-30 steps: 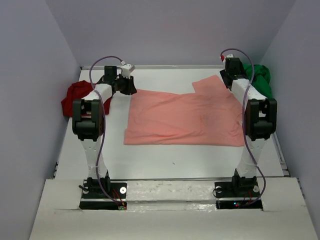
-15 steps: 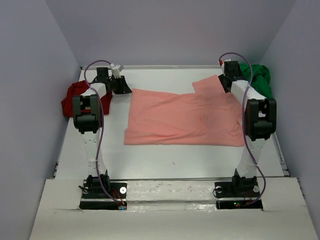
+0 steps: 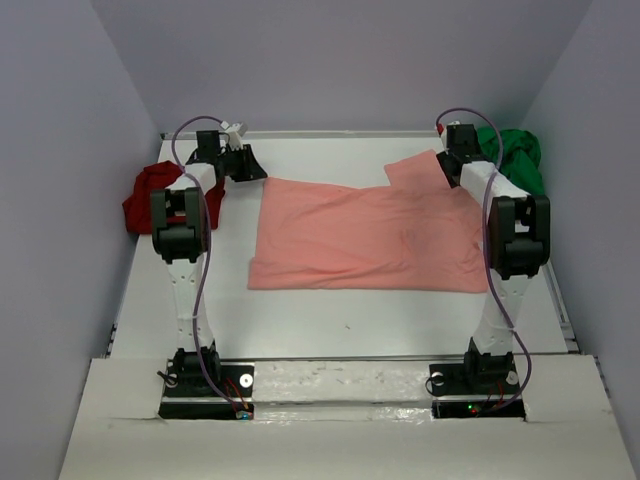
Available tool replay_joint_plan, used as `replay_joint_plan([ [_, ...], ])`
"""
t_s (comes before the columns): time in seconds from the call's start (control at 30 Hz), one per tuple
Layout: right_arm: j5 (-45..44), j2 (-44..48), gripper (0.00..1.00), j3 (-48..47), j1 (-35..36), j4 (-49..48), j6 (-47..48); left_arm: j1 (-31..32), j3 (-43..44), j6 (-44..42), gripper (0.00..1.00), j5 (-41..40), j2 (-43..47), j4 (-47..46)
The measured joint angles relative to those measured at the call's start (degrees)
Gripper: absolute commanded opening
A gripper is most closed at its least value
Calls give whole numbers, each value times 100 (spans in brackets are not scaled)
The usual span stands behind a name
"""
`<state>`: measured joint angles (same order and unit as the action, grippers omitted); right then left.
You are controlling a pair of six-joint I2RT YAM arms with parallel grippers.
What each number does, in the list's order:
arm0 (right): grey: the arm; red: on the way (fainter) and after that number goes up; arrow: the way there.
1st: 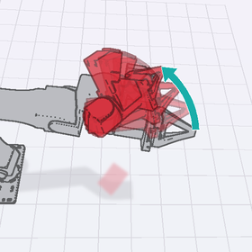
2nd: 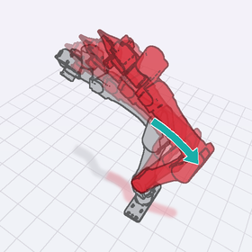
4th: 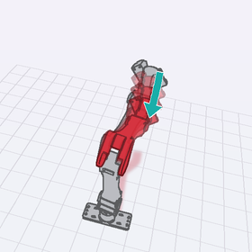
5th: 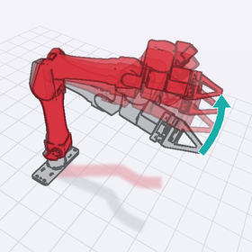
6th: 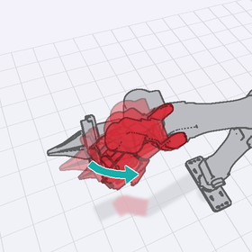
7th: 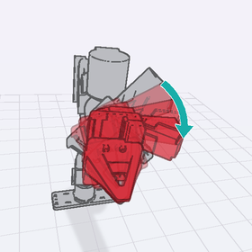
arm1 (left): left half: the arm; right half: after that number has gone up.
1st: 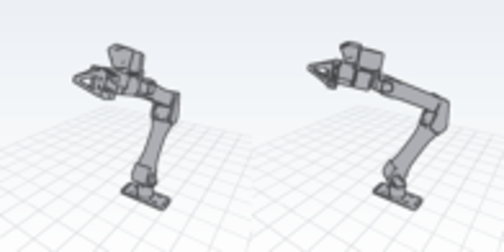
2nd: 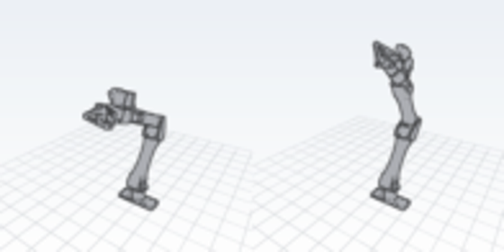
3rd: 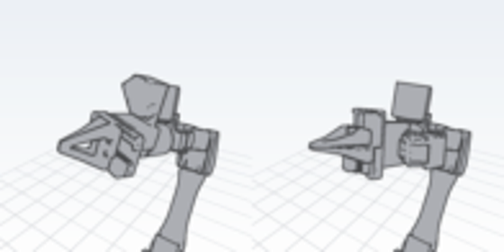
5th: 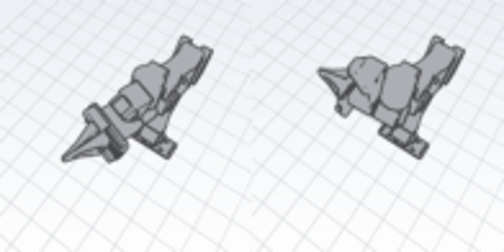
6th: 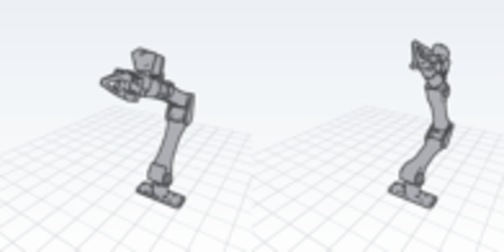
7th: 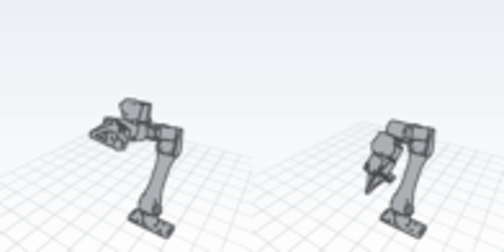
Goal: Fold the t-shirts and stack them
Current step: Fold the tshirt
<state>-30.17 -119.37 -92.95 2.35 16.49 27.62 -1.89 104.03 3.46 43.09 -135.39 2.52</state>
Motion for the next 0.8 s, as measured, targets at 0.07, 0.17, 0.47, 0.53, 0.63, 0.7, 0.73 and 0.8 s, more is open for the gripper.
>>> replay_joint_plan([
  [0.07,4,0,66,0,0,-11,2,4,39,48,35,-44,-83,-9],
  [0.17,11,0,66,0,0,-7,24,9,101,87,35,-101,-170,7],
  [0.47,7,2,65,0,0,-4,90,94,304,85,37,-216,-249,160],
  [0.53,7,2,65,0,0,-7,101,116,345,81,37,-214,-254,203],
  [0.63,-4,2,65,0,0,-4,109,142,417,37,37,-214,-258,267],
  [0.7,-11,2,65,0,0,-7,114,146,466,2,37,-221,-258,323],
  [0.73,-17,2,65,0,0,-7,118,149,483,-7,37,-227,-258,345],
  [0.8,-24,2,65,0,0,-4,136,208,599,-50,36,-306,-289,466],
])
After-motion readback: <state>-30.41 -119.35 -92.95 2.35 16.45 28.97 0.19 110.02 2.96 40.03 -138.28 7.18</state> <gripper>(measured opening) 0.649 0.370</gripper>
